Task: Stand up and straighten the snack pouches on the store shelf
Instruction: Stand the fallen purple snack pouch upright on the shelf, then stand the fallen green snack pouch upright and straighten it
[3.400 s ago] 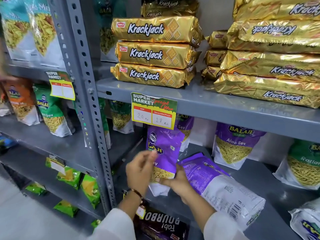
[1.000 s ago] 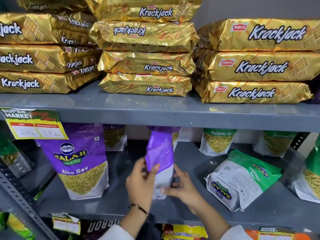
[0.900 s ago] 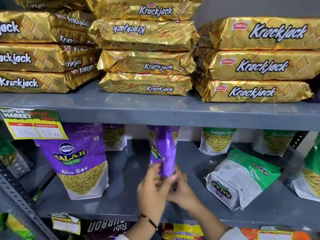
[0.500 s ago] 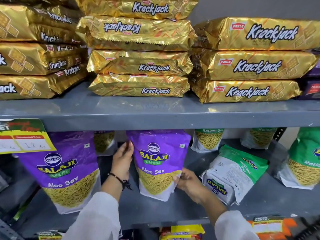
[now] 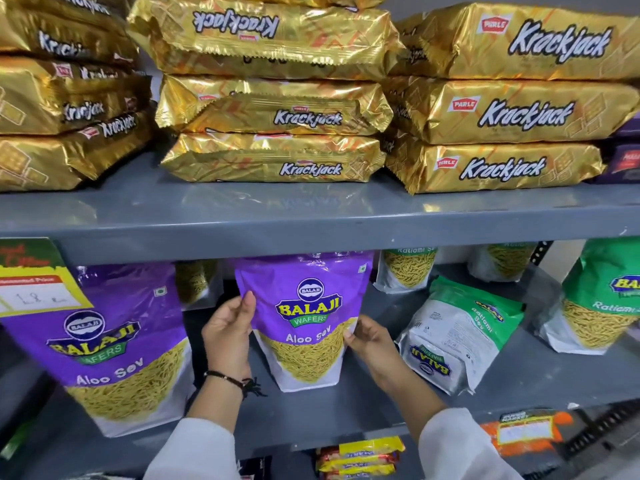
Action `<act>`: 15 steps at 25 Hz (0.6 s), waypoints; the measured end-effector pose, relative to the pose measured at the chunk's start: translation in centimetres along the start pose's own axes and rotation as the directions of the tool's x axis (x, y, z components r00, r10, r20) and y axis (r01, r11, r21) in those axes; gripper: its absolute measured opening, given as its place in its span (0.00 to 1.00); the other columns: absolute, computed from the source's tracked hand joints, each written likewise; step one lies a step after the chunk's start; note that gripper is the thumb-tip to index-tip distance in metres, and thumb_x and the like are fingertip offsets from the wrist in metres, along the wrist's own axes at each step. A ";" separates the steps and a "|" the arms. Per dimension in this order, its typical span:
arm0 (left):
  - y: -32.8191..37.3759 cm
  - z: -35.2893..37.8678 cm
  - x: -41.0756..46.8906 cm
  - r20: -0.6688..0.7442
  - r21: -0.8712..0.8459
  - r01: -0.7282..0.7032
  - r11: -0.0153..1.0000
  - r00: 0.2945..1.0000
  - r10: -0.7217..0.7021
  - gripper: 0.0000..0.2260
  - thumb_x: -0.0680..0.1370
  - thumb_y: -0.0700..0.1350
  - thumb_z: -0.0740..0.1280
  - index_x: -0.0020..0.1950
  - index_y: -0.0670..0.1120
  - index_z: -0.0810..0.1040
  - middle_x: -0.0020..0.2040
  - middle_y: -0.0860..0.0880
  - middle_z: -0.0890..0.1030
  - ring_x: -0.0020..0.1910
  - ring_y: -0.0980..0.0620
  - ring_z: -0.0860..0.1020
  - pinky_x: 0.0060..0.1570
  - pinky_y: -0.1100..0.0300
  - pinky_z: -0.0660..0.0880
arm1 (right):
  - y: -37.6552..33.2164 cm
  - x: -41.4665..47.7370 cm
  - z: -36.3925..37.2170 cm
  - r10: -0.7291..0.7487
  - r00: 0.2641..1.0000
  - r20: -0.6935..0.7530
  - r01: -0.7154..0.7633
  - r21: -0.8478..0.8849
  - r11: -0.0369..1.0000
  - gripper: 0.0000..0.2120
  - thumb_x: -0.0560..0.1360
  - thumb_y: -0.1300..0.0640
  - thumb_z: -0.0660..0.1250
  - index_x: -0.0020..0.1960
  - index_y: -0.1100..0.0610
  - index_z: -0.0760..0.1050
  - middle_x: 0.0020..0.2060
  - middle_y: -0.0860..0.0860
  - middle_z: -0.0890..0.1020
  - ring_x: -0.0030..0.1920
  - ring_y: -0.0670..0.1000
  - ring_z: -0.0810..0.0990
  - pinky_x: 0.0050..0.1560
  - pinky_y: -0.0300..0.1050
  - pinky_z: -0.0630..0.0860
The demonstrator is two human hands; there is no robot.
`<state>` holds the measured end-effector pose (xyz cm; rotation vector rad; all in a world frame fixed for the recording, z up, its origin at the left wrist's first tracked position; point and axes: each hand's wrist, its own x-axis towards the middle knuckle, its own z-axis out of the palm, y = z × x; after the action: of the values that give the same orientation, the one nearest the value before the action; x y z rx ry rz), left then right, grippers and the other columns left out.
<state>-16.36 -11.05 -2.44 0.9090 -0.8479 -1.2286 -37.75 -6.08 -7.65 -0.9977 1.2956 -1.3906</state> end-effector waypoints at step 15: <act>-11.0 22.9 -6.9 0.284 0.912 -0.222 0.345 0.949 -0.139 0.19 0.73 0.53 0.59 0.47 0.40 0.81 0.52 0.37 0.82 0.52 0.40 0.79 0.49 0.51 0.74 | -1.8 -0.2 -25.9 0.224 0.844 -0.488 -0.202 0.098 0.974 0.14 0.68 0.69 0.66 0.30 0.56 0.67 0.25 0.50 0.73 0.25 0.48 0.67 0.19 0.33 0.66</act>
<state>-42.48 -7.92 -3.58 1.6198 -1.9646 -0.7315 -63.07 -0.39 -8.53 -0.4488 1.6865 -1.5464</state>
